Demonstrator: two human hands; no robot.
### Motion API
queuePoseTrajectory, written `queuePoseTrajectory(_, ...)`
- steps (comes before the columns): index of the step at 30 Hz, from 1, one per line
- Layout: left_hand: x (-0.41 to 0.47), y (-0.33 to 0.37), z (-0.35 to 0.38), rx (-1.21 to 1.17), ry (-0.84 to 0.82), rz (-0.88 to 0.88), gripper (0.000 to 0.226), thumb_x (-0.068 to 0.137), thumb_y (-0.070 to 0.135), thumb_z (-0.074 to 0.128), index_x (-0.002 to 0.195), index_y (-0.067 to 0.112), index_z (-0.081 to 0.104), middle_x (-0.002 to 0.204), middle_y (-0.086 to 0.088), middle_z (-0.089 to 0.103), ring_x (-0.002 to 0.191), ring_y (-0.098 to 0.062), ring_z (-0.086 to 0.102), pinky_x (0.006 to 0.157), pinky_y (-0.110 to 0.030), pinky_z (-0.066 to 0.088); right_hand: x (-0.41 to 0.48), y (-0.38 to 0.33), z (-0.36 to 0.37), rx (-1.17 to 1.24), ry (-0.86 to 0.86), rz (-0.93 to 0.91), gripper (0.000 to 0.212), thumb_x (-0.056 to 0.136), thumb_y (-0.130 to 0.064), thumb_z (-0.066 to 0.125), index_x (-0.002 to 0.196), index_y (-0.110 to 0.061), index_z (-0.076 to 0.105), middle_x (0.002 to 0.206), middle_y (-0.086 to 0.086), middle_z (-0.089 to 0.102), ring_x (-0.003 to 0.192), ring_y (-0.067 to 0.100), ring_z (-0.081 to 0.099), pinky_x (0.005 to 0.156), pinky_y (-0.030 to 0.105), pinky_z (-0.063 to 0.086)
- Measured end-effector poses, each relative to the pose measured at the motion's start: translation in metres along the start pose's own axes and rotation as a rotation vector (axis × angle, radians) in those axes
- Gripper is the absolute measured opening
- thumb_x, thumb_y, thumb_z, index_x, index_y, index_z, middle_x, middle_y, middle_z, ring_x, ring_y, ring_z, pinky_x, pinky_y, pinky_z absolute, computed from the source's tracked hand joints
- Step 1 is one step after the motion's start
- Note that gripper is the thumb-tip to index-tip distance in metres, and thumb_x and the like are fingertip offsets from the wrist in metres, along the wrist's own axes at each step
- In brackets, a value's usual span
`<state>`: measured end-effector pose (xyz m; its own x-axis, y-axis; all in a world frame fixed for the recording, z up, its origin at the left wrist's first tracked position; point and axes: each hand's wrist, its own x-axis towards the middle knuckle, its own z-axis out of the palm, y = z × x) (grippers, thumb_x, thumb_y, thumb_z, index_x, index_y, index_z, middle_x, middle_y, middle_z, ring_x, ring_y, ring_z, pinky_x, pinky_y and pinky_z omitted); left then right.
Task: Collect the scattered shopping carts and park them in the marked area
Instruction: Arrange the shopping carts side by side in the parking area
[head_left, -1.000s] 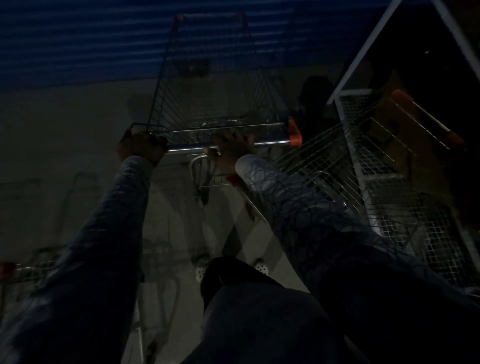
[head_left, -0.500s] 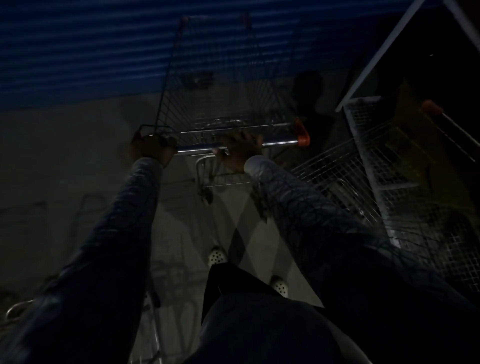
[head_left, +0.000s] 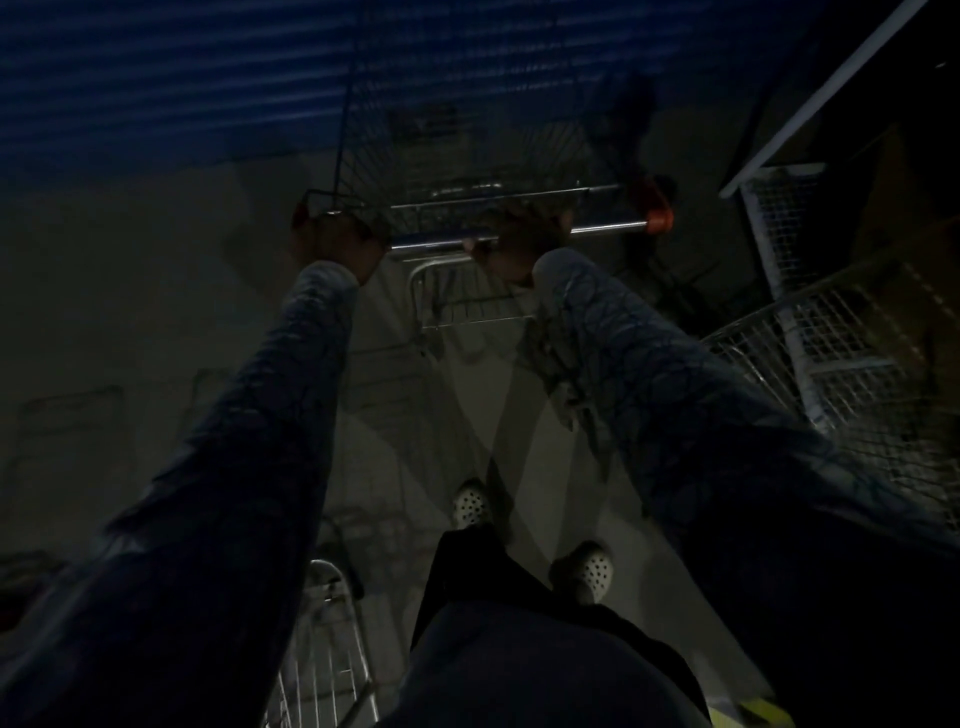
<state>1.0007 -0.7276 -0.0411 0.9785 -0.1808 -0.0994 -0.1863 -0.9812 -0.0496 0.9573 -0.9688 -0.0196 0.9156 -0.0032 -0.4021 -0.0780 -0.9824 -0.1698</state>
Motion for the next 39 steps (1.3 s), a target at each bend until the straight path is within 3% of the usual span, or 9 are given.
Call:
queuePoseTrajectory(6, -0.002, -0.014, 0.002, 0.056, -0.01, 0.015, 0.069, 0.097, 0.048, 0.021, 0.099, 0.006, 0.075, 0.101, -0.018, 0.072, 0.106, -0.031, 0.065, 0.119, -0.044, 0.018, -0.004, -0.014, 0.005, -0.001, 0.015, 0.006, 0.061, 0.093, -0.073, 0.031, 0.149, -0.048, 0.032, 0.163, -0.011, 0.021, 0.15, 0.025, 0.015, 0.117, 0.054, 0.005)
queuePoseTrajectory(16, -0.039, -0.043, 0.015, 0.028, -0.015, -0.002, 0.084, 0.084, 0.056, 0.006, 0.093, 0.012, 0.076, 0.098, -0.011, 0.074, 0.102, -0.026, 0.067, 0.119, -0.042, 0.016, -0.046, -0.041, 0.028, 0.002, 0.001, -0.021, 0.068, 0.093, -0.074, 0.028, 0.152, -0.04, 0.03, 0.162, -0.005, 0.025, 0.15, 0.026, 0.018, 0.119, 0.053, 0.011)
queuePoseTrajectory(22, -0.104, -0.047, 0.014, 0.013, 0.017, -0.023, 0.076, 0.087, 0.048, 0.008, 0.103, 0.014, 0.074, 0.107, -0.01, 0.073, 0.107, -0.026, 0.065, 0.118, -0.043, 0.017, -0.088, -0.045, 0.036, 0.119, -0.178, -0.12, 0.08, 0.089, -0.08, 0.033, 0.156, -0.036, 0.026, 0.164, -0.001, 0.022, 0.15, 0.027, 0.022, 0.122, 0.044, 0.016)
queuePoseTrajectory(26, -0.149, -0.04, 0.025, -0.012, -0.012, -0.041, 0.078, 0.085, 0.052, 0.005, 0.098, 0.016, 0.074, 0.104, -0.007, 0.074, 0.103, -0.025, 0.066, 0.117, -0.046, 0.019, -0.127, -0.033, 0.053, 0.058, -0.131, -0.125, 0.088, 0.08, -0.091, 0.025, 0.151, -0.041, 0.034, 0.16, -0.003, 0.033, 0.146, 0.026, 0.031, 0.12, 0.045, 0.021)
queuePoseTrajectory(30, -0.199, -0.029, 0.031, -0.009, -0.068, -0.1, 0.087, 0.083, 0.057, -0.001, 0.103, 0.019, 0.074, 0.108, -0.006, 0.073, 0.107, -0.021, 0.065, 0.119, -0.045, 0.012, -0.171, -0.024, 0.073, 0.003, -0.041, -0.13, 0.094, 0.076, -0.094, 0.022, 0.15, -0.037, 0.038, 0.157, 0.0, 0.038, 0.144, 0.027, 0.035, 0.12, 0.048, 0.022)
queuePoseTrajectory(35, -0.266, -0.022, 0.028, 0.005, -0.057, -0.185, 0.09, 0.078, 0.06, -0.003, 0.105, 0.019, 0.072, 0.107, -0.004, 0.073, 0.109, -0.019, 0.065, 0.119, -0.043, 0.015, -0.227, -0.025, 0.094, -0.038, -0.009, -0.17, 0.091, 0.079, -0.091, 0.021, 0.146, -0.033, 0.044, 0.152, 0.002, 0.046, 0.139, 0.026, 0.042, 0.117, 0.042, 0.028)
queuePoseTrajectory(39, -0.318, -0.015, 0.021, -0.001, -0.069, -0.248, 0.071, 0.09, 0.055, 0.012, 0.107, 0.022, 0.072, 0.108, -0.004, 0.073, 0.11, -0.02, 0.064, 0.118, -0.039, 0.019, -0.266, -0.029, 0.106, -0.017, -0.003, -0.217, 0.084, 0.083, -0.086, 0.03, 0.144, -0.031, 0.049, 0.146, 0.005, 0.053, 0.134, 0.028, 0.048, 0.114, 0.04, 0.033)
